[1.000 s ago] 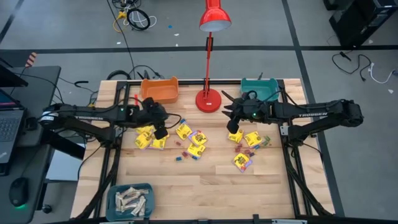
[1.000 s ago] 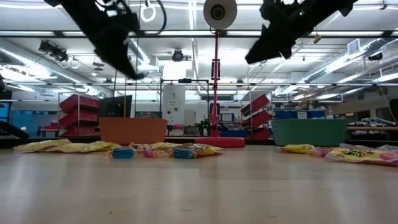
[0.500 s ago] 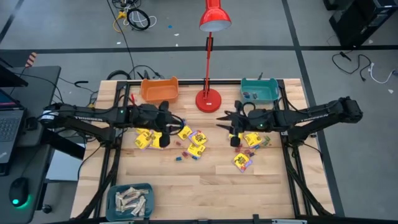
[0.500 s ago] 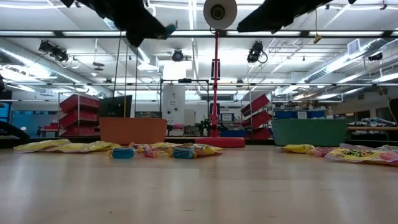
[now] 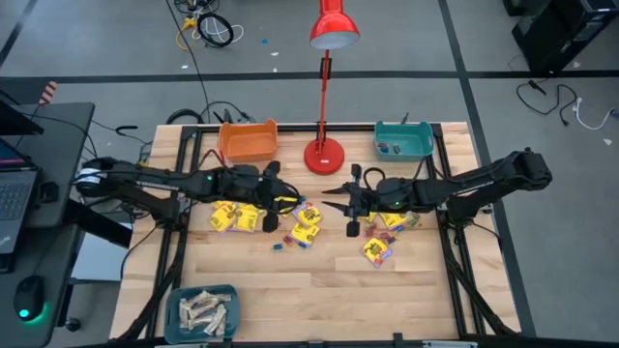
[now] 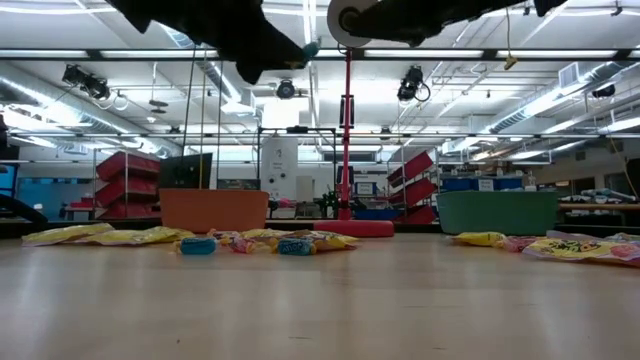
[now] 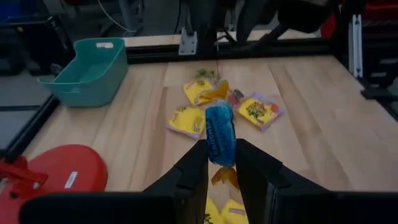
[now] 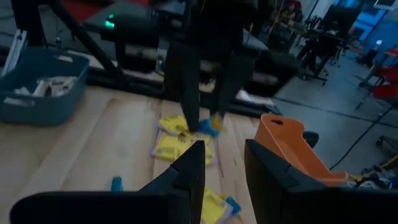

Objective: Sort candy
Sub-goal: Put the small blue candy into the green bin

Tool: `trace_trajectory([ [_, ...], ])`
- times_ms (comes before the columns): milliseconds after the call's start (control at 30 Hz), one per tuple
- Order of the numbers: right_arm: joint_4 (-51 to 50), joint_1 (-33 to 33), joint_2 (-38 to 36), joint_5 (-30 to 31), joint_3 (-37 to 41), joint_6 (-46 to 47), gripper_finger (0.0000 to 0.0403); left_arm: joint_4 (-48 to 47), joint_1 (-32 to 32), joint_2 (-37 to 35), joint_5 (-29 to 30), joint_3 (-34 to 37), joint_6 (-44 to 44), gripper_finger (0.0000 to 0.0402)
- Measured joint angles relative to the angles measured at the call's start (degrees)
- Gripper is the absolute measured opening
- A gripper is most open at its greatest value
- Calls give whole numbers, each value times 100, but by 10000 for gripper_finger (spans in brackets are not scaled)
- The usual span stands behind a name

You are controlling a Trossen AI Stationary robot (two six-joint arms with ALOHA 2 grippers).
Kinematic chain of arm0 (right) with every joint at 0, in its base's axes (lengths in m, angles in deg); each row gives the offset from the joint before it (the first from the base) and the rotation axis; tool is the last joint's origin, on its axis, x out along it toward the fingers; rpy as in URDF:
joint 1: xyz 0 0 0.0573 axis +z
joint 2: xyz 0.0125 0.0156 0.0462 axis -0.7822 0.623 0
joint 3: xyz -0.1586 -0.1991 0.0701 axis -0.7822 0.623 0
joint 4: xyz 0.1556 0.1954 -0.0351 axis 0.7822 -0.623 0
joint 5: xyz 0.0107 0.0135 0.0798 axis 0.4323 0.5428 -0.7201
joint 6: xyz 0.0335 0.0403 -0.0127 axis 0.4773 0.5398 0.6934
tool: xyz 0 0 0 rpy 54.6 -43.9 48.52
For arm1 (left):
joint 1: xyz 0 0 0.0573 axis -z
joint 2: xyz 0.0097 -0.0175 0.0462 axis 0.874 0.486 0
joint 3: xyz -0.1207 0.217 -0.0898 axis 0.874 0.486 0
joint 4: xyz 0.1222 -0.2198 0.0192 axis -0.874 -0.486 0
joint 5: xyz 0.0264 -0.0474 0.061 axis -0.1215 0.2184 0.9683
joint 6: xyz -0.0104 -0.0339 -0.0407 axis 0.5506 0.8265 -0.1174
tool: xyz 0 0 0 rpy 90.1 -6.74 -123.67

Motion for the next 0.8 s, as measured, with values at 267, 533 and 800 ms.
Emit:
trace_trajectory([
  [267, 587, -3, 237, 27, 0, -20, 99, 811, 28, 269, -2, -1, -205, 80],
  [533, 1216, -3, 445, 31, -2, -230, 99, 1170, 73, 267, -4, -1, -356, 80],
  [800, 1410, -21, 449, -45, -2, -225, 99, 1399, 99, 279, 12, -1, -467, 80],
])
